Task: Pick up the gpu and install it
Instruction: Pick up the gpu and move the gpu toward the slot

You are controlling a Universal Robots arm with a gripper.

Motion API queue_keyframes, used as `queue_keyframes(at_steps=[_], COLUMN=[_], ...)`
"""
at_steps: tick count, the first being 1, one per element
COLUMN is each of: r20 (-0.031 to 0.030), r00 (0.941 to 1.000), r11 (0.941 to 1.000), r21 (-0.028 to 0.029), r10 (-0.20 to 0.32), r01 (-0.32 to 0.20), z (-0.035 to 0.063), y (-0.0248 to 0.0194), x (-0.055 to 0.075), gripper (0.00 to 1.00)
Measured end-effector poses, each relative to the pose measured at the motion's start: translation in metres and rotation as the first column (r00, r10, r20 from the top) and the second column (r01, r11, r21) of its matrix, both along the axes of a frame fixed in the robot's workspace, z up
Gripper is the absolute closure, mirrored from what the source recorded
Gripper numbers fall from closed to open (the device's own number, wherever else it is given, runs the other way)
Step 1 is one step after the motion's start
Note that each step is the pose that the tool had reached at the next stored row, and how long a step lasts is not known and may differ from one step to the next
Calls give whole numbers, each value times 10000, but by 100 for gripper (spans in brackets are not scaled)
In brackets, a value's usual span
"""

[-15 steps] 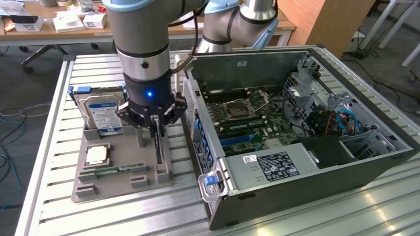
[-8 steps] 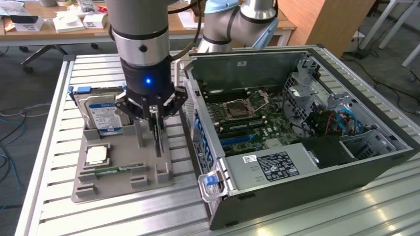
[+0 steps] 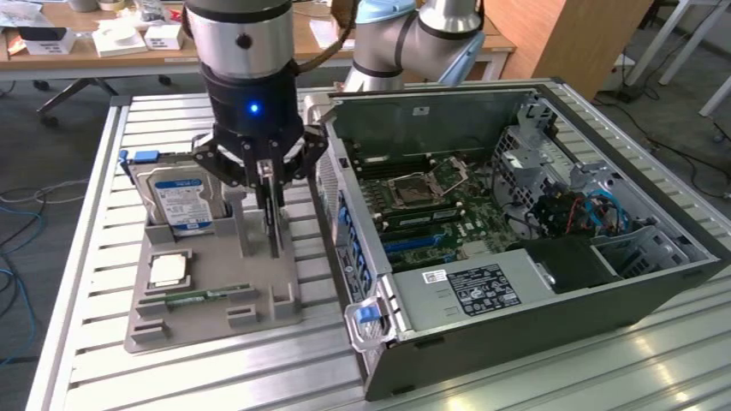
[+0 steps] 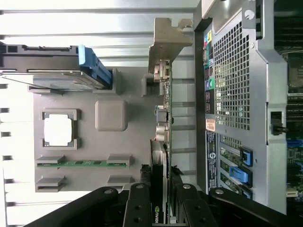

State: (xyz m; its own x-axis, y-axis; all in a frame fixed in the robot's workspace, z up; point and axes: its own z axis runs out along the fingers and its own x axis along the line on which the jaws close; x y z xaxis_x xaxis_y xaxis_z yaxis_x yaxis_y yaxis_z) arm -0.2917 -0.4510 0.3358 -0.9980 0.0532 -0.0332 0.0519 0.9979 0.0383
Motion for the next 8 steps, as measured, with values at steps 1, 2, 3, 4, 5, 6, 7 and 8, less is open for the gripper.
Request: queue_keyframes(at_steps=[1, 2, 3, 4, 5, 6, 7, 8], r20=[0, 1, 1, 2, 3, 3, 3, 4], r00=[10000, 10000, 10000, 10000, 10000, 10000, 10000, 10000], r11=[10000, 10000, 10000, 10000, 10000, 10000, 10000, 10000], r21=[-1, 0, 0, 0, 0, -1, 0, 0], r10=[0, 0, 0, 0, 0, 0, -1, 0], r01=[0, 0, 0, 0, 0, 0, 1, 0], z=[41, 82, 124, 168, 210, 254, 297, 341], y=[0, 0, 0, 0, 0, 0, 0, 0], x=[0, 0, 0, 0, 0, 0, 0, 0], gripper=[74, 74, 74, 74, 74, 74, 74, 74])
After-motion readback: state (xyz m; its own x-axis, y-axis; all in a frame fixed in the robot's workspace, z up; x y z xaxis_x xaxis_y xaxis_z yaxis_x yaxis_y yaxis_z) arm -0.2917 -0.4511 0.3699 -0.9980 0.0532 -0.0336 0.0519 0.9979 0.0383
